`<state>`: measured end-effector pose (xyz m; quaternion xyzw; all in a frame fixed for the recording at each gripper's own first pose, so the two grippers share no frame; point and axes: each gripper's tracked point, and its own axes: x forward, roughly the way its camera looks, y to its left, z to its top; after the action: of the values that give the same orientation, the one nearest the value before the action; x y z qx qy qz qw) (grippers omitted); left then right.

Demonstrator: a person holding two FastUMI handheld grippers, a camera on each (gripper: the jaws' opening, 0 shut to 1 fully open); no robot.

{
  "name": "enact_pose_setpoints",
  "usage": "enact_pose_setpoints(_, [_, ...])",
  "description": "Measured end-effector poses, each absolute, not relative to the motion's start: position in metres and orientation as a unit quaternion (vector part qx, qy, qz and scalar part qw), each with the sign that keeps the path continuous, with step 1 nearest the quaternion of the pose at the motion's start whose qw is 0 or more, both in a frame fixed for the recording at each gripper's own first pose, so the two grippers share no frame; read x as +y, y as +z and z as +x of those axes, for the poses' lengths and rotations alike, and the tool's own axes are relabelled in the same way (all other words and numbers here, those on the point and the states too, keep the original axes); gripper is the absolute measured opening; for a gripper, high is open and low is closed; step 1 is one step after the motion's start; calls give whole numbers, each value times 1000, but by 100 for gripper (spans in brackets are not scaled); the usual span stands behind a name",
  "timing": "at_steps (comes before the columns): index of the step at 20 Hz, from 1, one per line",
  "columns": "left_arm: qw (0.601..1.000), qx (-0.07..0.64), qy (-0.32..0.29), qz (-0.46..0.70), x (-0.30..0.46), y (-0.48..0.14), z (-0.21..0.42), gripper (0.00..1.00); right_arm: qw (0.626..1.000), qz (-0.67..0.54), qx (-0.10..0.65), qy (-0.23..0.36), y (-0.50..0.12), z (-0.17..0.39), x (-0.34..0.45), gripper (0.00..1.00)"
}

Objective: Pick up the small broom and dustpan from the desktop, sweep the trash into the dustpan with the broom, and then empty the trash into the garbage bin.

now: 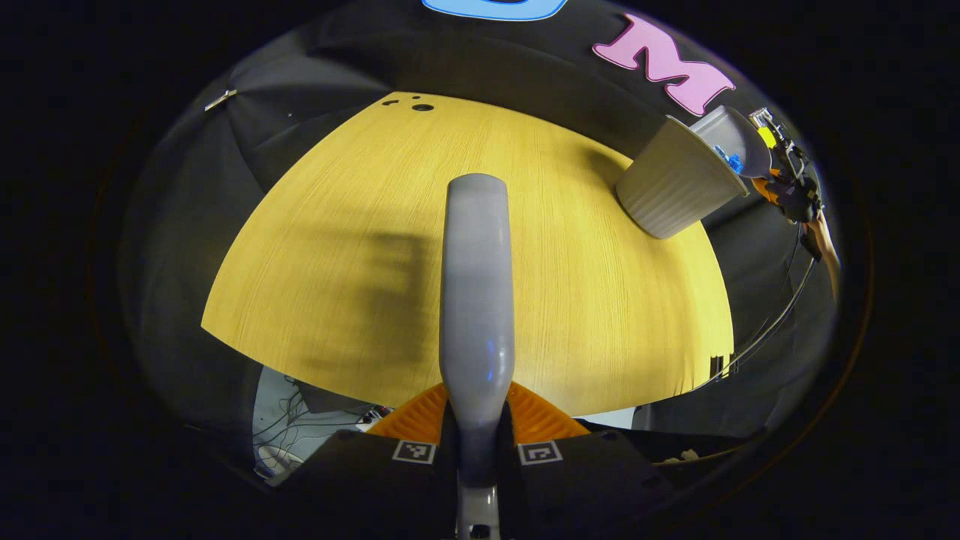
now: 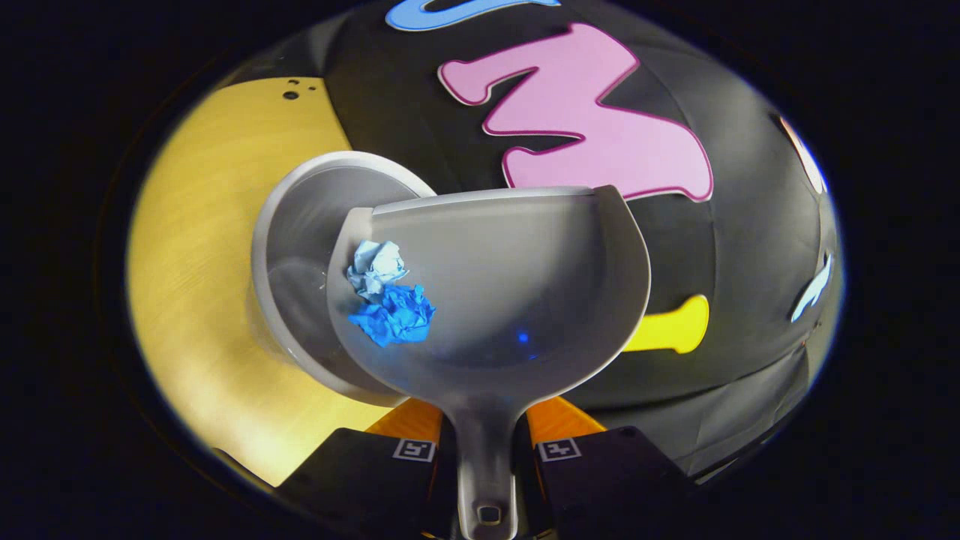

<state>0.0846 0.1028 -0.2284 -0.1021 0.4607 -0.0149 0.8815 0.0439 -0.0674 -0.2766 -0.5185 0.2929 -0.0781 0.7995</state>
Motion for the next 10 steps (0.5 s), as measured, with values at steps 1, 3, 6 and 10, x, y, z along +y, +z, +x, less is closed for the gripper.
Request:
enact_pose_setpoints(1, [882, 460, -15, -102, 104, -228, 84, 25, 792, -533, 287, -77, -275, 43, -65, 35])
enact_pose_setpoints(3, [883, 459, -14, -100, 107, -225, 87, 26, 774, -565, 275, -84, -272, 42, -61, 34])
enact_pose_setpoints(6, [883, 459, -15, -97, 112, -223, 86, 25, 743, -610, 258, -91, -266, 44, -58, 35])
enact_pose_setpoints(10, [882, 460, -14, -103, 117, -223, 86, 29, 707, -653, 257, -94, -266, 48, -65, 35])
